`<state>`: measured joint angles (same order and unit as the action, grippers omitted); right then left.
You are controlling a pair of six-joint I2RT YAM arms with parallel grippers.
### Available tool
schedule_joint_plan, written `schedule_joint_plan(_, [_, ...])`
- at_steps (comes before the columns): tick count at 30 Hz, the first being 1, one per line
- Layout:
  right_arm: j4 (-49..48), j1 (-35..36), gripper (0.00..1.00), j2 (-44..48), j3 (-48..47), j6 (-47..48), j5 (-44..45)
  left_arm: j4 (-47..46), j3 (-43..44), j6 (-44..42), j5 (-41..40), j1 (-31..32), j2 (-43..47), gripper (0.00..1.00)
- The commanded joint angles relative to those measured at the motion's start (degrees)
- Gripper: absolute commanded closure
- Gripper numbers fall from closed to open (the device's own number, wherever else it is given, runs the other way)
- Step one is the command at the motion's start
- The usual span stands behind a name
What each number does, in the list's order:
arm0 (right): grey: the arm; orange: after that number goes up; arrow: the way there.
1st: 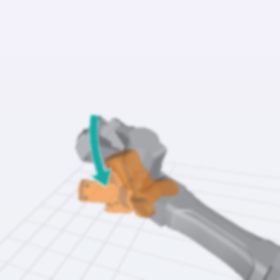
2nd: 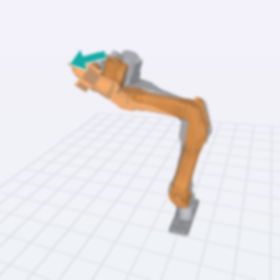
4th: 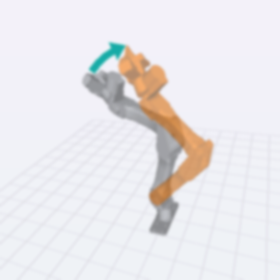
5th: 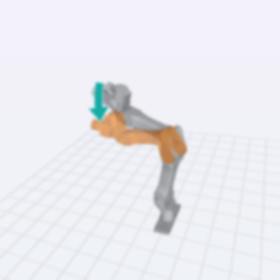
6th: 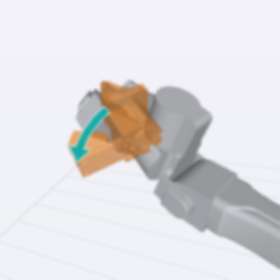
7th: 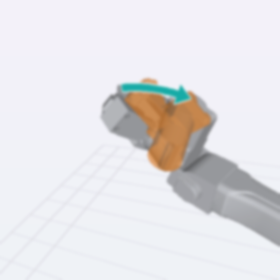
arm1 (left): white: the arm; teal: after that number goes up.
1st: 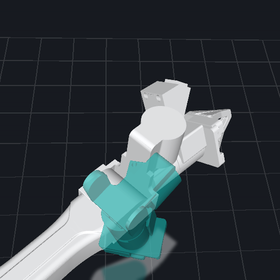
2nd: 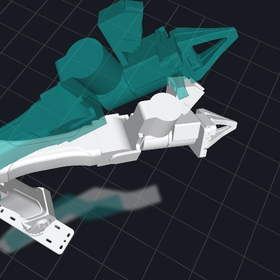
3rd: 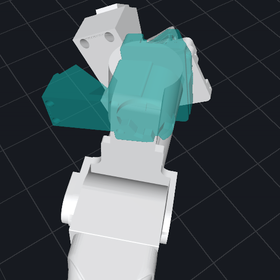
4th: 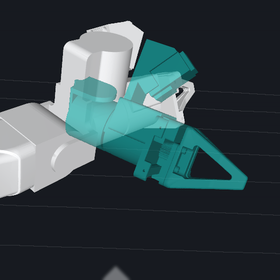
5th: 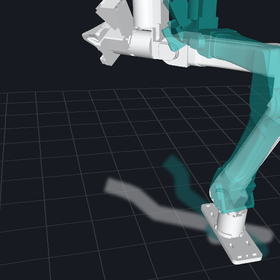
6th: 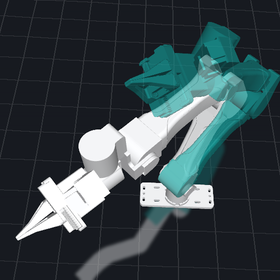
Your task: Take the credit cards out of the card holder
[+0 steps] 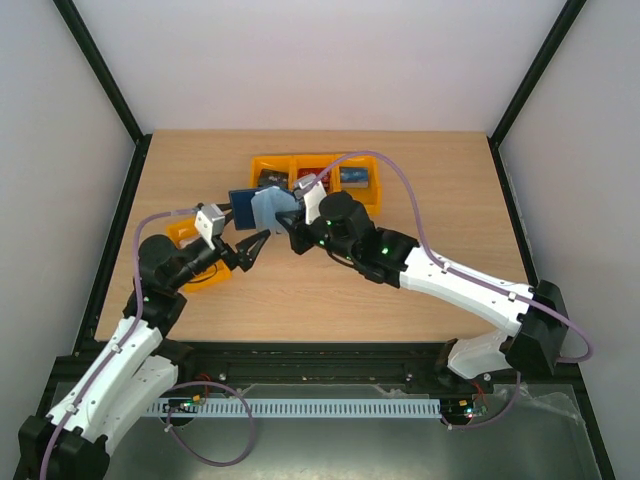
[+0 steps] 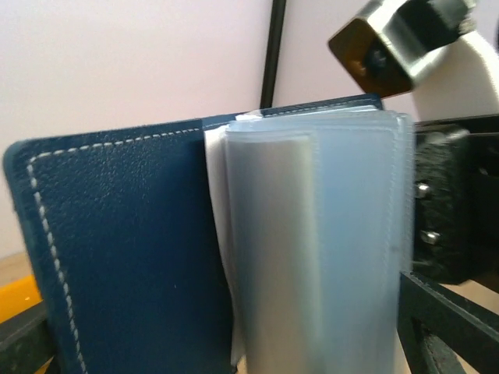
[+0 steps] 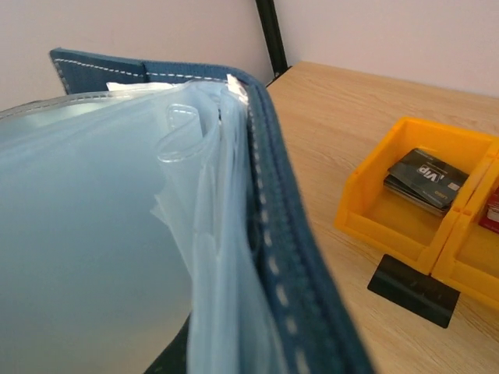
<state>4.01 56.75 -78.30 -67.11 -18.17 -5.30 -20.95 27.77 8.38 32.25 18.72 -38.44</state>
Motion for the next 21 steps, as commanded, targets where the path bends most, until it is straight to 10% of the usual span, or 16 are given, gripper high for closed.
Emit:
schedule_joint_plan(1, [1.4, 1.5, 0.98, -0.8, -3.5, 3.0, 1.5, 0.1, -0.9, -2.7, -3.4, 0.2, -0.1, 0.01])
schedule_joint_plan(7, [0.4, 1.6, 0.98, 0.0, -2.9, 5.9, -8.2, -0.8, -1.6, -2.4, -0.4, 0.1, 0.0, 0.01])
schedule_joint_plan(12, [-1.3, 1.5, 0.98, 3.6, -0.1, 9.2, -16.4, -3.2, -2.0, 1.4, 4.4, -0.7, 0.6, 0.22])
schedule_joint_plan(19, [-1.9, 0.8, 0.86, 8.4, 3.6, 11.5, -23.1, -5.3, -1.4, 4.2, 13.6, -0.7, 1.1, 0.96])
schedule_joint_plan(21, [-1.3, -0.3, 0.67, 10.2, 4.5, 11.9, -23.4, -6.1, -1.2, 5.4, 15.2, -1.1, 1.5, 0.98])
